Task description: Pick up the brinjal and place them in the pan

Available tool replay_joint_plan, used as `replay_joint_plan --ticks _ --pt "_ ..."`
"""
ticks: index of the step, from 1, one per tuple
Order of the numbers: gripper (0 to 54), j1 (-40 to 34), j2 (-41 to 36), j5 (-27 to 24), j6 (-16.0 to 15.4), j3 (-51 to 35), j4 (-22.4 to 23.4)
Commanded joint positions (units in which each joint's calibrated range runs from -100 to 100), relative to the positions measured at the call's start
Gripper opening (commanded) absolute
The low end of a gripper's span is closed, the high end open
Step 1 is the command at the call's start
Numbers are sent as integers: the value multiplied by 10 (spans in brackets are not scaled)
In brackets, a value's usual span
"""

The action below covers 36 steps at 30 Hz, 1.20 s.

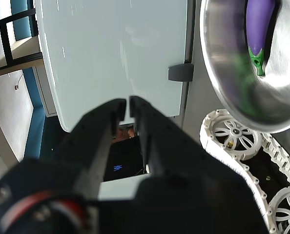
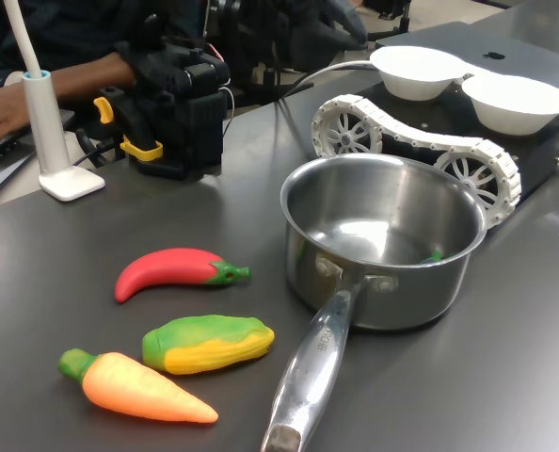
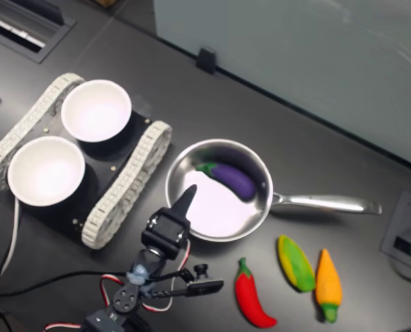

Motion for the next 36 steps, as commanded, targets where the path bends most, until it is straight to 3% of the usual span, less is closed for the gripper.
replay_joint_plan --ticks 1,9,21,36 --pt "1 -8 -16 5 -5 -55 21" --pt "1 -20 -63 11 -5 -43 103" --pt "1 -9 -64 34 -6 5 209" --pt "1 14 -64 40 -4 113 259"
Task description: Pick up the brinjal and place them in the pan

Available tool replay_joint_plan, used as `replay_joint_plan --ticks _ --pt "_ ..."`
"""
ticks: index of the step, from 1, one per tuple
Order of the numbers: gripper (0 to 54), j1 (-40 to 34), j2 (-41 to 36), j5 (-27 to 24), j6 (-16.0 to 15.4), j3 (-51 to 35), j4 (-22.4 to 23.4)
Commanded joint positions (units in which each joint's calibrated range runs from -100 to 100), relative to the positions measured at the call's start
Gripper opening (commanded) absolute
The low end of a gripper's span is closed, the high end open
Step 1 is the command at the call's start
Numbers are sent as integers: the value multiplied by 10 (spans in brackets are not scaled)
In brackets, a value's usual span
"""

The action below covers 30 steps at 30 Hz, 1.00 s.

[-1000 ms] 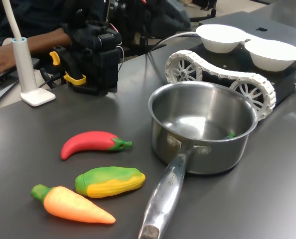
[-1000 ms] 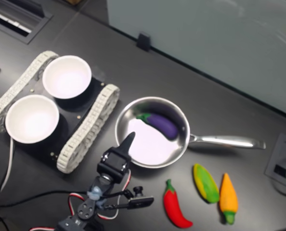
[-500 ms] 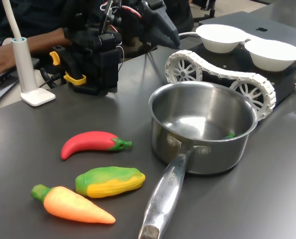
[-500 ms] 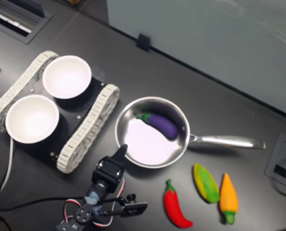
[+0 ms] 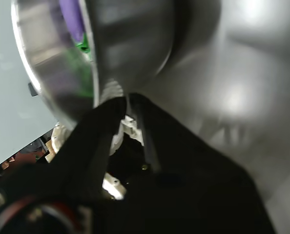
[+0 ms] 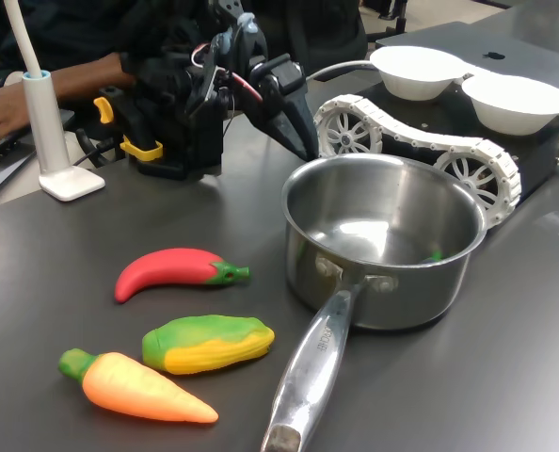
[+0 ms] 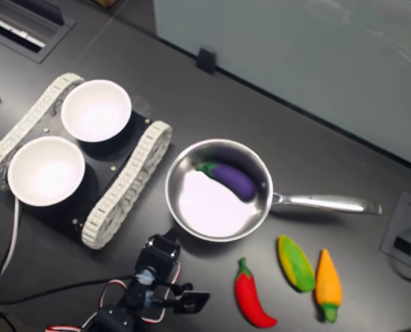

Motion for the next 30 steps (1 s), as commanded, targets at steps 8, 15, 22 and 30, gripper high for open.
replay_joint_plan --ticks 8,15,22,30 --pt "1 24 -7 4 -4 30 20" --pt "4 27 -7 1 -4 70 -1" --pt "5 27 -7 1 -4 81 -11" --pt "2 27 -7 1 -4 81 -11"
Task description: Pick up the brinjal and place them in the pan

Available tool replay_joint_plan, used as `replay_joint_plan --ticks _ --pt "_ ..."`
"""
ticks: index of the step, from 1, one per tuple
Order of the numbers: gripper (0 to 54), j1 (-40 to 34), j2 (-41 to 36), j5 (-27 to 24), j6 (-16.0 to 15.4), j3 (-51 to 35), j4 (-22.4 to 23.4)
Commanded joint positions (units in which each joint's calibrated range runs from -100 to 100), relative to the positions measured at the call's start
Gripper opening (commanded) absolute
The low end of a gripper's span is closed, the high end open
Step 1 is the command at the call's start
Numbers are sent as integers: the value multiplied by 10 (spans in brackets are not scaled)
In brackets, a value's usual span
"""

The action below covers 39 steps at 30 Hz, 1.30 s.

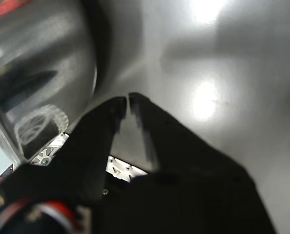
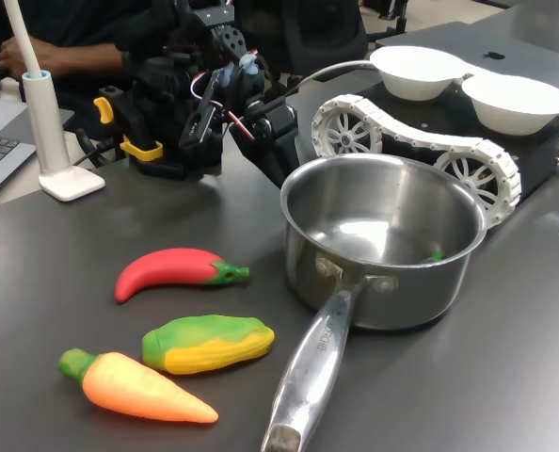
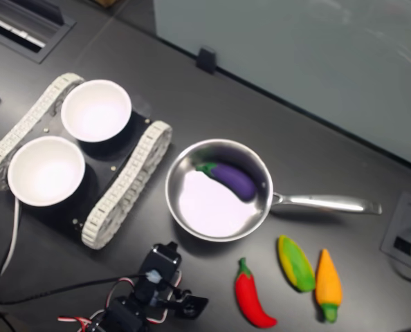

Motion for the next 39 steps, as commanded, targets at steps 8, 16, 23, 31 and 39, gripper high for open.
replay_joint_plan --ticks 8,16,23,31,39 --pt "2 6 -7 -3 -5 -11 -24" --pt "2 6 -7 -3 -5 -11 -24" --pt "15 6 -7 -2 -5 -11 -24" --pt "2 6 -7 -2 -5 -11 -24" --pt "2 6 -7 -2 -5 -11 -24"
